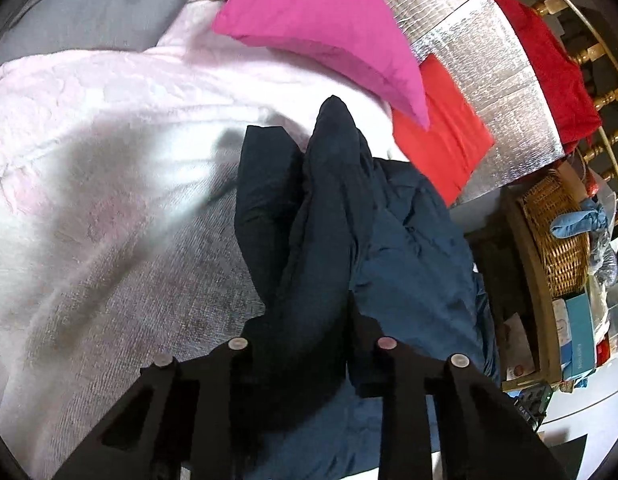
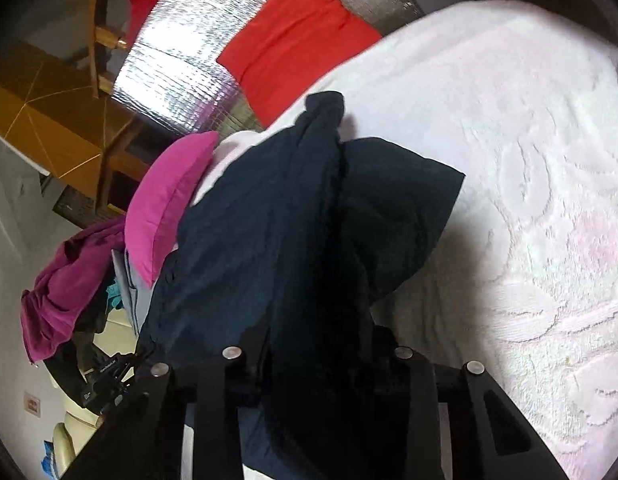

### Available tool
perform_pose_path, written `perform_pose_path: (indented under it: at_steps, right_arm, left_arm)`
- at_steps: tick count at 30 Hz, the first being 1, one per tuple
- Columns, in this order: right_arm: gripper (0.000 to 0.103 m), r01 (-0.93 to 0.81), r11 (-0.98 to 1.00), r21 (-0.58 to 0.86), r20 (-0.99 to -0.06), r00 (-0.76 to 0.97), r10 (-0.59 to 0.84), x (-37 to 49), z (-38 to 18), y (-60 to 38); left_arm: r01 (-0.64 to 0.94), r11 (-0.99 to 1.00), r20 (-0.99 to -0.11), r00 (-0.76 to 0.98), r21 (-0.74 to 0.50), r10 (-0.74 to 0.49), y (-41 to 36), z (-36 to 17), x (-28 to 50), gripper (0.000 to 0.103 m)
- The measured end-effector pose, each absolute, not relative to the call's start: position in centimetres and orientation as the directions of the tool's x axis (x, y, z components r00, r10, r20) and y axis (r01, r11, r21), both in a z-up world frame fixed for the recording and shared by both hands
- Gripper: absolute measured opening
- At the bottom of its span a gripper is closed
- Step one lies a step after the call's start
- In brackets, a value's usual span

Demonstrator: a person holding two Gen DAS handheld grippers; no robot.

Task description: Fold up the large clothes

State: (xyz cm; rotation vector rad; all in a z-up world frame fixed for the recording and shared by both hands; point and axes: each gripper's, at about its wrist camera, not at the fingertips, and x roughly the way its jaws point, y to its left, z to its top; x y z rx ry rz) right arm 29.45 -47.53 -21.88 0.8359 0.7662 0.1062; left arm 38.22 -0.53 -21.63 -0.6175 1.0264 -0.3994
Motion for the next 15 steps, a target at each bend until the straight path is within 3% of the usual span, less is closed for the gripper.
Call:
perform_pose_path:
  at_steps: [10, 15]
  right_arm:
    - [0.035, 0.101, 0.723, 0.684, -0.544, 0.730, 0.413, 27.6, -19.3, -45.4]
    - [0.035, 0.189, 0.722, 0.666, -0.629, 0.662, 0.407, 27.4, -22.2, -46.3]
  left_arm:
    - [0.062, 0.751, -0.628, 0.506, -0.657, -0.591, 1.7, -18.6, 34.8, 0.025]
    - [0.013, 0.790, -0.698, 0.459, -0.612, -0.549, 1.9, -20.6, 35.2, 0.029]
